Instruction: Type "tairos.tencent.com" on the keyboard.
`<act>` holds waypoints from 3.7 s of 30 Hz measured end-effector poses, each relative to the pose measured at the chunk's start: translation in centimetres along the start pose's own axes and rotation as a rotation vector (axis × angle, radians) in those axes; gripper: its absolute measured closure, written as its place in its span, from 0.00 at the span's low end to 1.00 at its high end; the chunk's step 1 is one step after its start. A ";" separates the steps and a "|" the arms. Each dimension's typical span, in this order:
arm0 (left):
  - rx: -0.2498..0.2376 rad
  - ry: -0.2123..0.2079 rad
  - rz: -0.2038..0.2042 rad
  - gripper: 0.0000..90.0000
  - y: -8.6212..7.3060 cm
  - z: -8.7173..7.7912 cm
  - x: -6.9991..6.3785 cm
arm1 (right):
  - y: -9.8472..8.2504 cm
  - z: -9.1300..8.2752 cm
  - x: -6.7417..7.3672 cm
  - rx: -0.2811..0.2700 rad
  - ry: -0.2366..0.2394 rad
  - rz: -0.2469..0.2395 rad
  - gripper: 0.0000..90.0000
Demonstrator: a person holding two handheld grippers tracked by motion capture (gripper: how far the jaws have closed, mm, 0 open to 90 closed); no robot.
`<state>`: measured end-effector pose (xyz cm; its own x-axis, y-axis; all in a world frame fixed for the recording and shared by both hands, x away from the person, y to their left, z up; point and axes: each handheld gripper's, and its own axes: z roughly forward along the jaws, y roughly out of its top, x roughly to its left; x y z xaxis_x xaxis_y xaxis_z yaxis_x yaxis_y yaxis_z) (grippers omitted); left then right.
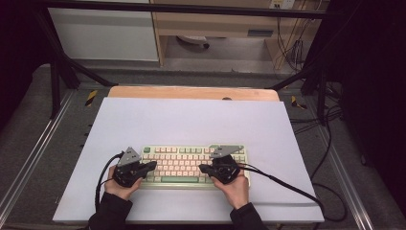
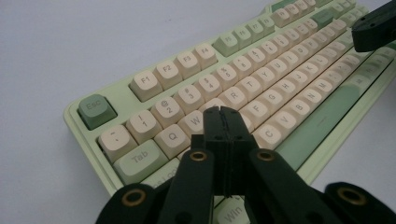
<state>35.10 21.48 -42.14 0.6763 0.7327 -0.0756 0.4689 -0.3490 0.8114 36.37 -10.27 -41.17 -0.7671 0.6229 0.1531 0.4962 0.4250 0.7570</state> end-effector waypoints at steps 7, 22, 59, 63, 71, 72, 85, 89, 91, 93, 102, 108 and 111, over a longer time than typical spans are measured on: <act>-0.005 0.000 -0.002 1.00 0.0 0.0 -0.1 | -0.9 -1.1 -0.9 -0.010 -0.015 0.015 1.00; -0.012 -0.001 0.007 1.00 0.7 0.2 -0.6 | -2.5 -2.0 -2.4 -0.007 -0.026 0.048 1.00; 0.055 -0.009 0.044 1.00 3.3 5.6 -2.8 | -2.6 -2.2 -2.4 -0.014 -0.021 0.041 1.00; 0.059 -0.010 0.045 1.00 3.2 5.9 -2.8 | -2.6 -2.2 -2.4 -0.014 -0.019 0.043 1.00; 0.061 -0.012 0.052 1.00 3.0 6.1 -2.9 | -2.6 -2.3 -2.3 -0.014 -0.024 0.042 1.00; 0.061 -0.011 0.053 1.00 3.0 6.1 -2.9 | -2.6 -2.3 -2.4 -0.015 -0.024 0.042 1.00; 0.052 -0.015 0.058 1.00 2.9 5.9 -3.1 | -2.6 -2.2 -2.3 -0.009 -0.027 0.038 1.00; 0.051 -0.020 0.058 1.00 2.9 5.4 -3.1 | -2.6 -2.2 -2.3 -0.013 -0.026 0.041 1.00; 0.047 -0.023 0.059 1.00 2.8 5.1 -3.1 | -2.6 -2.3 -2.3 -0.013 -0.027 0.041 1.00; 0.043 -0.023 0.059 1.00 2.6 4.6 -3.1 | -2.6 -2.3 -2.3 -0.017 -0.026 0.041 1.00; 0.037 -0.019 0.053 1.00 2.3 3.4 -2.8 | -2.6 -2.4 -2.3 -0.018 -0.022 0.041 1.00; 0.043 -0.014 0.063 1.00 1.8 2.2 -2.5 | -2.5 -2.4 -2.3 -0.022 -0.023 0.041 1.00; 0.047 -0.011 0.066 1.00 1.4 1.8 -2.2 | -2.5 -2.3 -2.2 -0.023 -0.022 0.048 1.00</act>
<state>35.30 18.36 -41.83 0.7129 0.7007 -0.0291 0.4487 -0.4239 0.7868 35.89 -14.23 -41.92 -0.7335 0.6565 0.1760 0.5225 0.3791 0.7637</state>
